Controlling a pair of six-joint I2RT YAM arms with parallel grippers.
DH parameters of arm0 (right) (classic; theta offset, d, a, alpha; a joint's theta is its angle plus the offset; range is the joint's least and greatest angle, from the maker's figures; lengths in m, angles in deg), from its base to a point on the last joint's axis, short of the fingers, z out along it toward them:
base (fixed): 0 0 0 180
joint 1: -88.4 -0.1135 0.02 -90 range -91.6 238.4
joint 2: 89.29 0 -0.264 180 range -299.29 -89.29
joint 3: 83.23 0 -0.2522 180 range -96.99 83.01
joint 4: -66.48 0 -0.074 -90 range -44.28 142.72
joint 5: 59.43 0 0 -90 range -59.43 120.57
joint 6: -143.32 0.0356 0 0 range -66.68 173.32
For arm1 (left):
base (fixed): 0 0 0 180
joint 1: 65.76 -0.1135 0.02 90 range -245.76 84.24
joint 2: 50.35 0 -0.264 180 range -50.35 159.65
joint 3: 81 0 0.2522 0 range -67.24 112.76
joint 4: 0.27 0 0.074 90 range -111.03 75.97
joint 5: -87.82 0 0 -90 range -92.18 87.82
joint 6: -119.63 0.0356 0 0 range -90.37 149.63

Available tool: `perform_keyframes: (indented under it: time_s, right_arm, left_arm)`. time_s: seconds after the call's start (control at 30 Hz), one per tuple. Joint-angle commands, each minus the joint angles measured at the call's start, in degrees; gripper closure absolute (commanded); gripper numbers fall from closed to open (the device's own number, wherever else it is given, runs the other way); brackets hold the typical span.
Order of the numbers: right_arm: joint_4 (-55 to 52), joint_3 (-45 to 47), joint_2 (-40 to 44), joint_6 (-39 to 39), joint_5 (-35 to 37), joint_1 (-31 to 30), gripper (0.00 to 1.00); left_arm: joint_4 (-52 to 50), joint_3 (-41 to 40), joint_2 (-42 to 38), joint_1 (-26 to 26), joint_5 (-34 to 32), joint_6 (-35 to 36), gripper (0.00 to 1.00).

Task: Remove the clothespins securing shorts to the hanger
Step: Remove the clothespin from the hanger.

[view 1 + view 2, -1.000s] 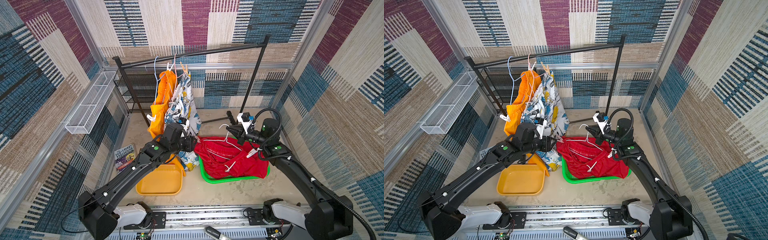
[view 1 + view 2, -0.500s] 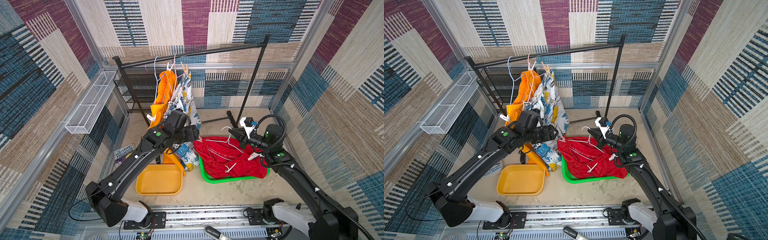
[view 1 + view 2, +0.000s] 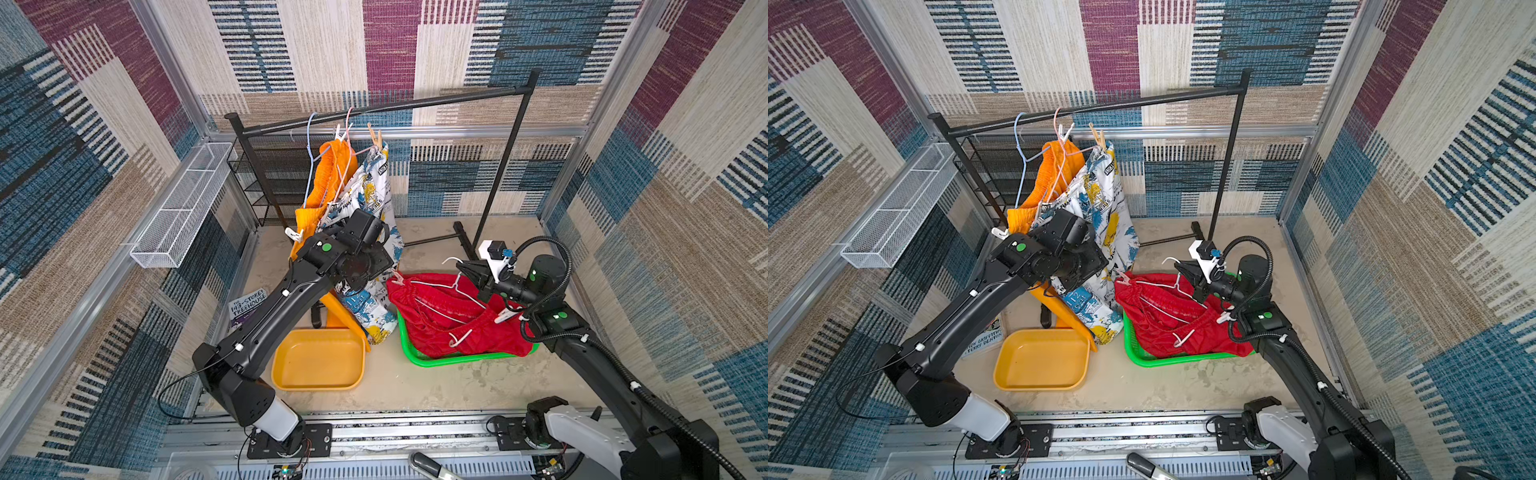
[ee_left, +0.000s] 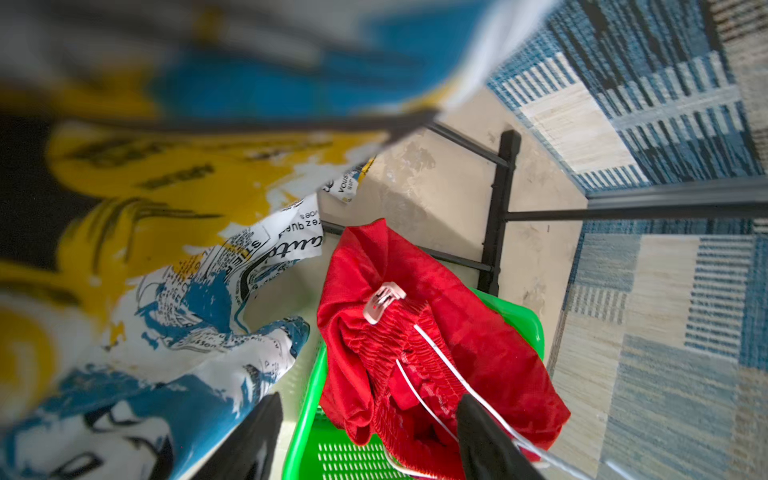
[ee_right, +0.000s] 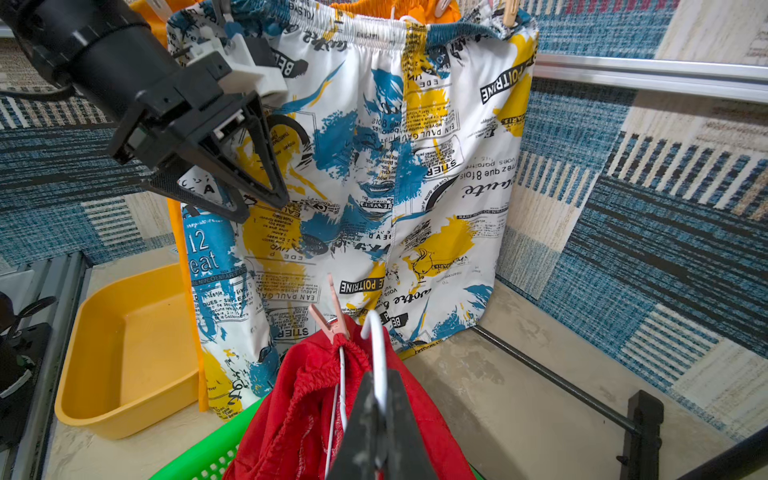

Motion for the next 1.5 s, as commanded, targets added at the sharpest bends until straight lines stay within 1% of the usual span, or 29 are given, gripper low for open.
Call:
perform_keyframes:
  time_s: [0.0,0.1,0.2,0.4,0.53,0.7,1.03,1.2,1.47]
  right_arm:
    - [1.2,0.5,0.3,-1.3,2.1,-0.6,1.00]
    - [1.8,1.2,1.2,-1.7,3.1,-1.2,1.00]
    - [2.5,1.8,2.3,-1.9,3.3,-1.5,1.00]
    - [3.0,1.9,3.6,-1.9,2.9,-1.8,1.00]
    - [3.2,2.3,3.5,-1.9,2.5,-2.2,1.00]
    - [3.1,2.3,3.6,-2.0,2.5,-2.6,1.00]
    - [3.0,2.2,3.1,-2.2,2.3,-2.8,1.00]
    - [2.9,1.9,2.8,-2.3,2.4,-2.7,1.00]
    - [2.8,1.9,2.7,-2.3,2.3,-2.8,1.00]
  left_arm:
    - [-2.3,1.6,1.7,-0.5,1.7,-6.9,0.38]
    - [-2.2,2.0,3.9,-0.5,5.2,-11.3,0.40]
    - [-2.2,3.3,6.1,-0.5,6.3,-14.0,0.41]
    - [-2.2,4.3,8.3,-0.5,4.7,-17.9,0.40]
    - [-2.2,3.5,9.1,-0.5,3.7,-20.5,0.40]
    - [-1.9,3.6,10.3,-0.4,3.2,-22.5,0.38]
    - [-0.2,4.8,12.9,0.2,3.0,-25.4,0.30]
    - [2.3,3.4,13.2,0.8,3.6,-27.4,0.30]
    - [5.0,1.1,13.5,1.7,4.5,-30.7,0.34]
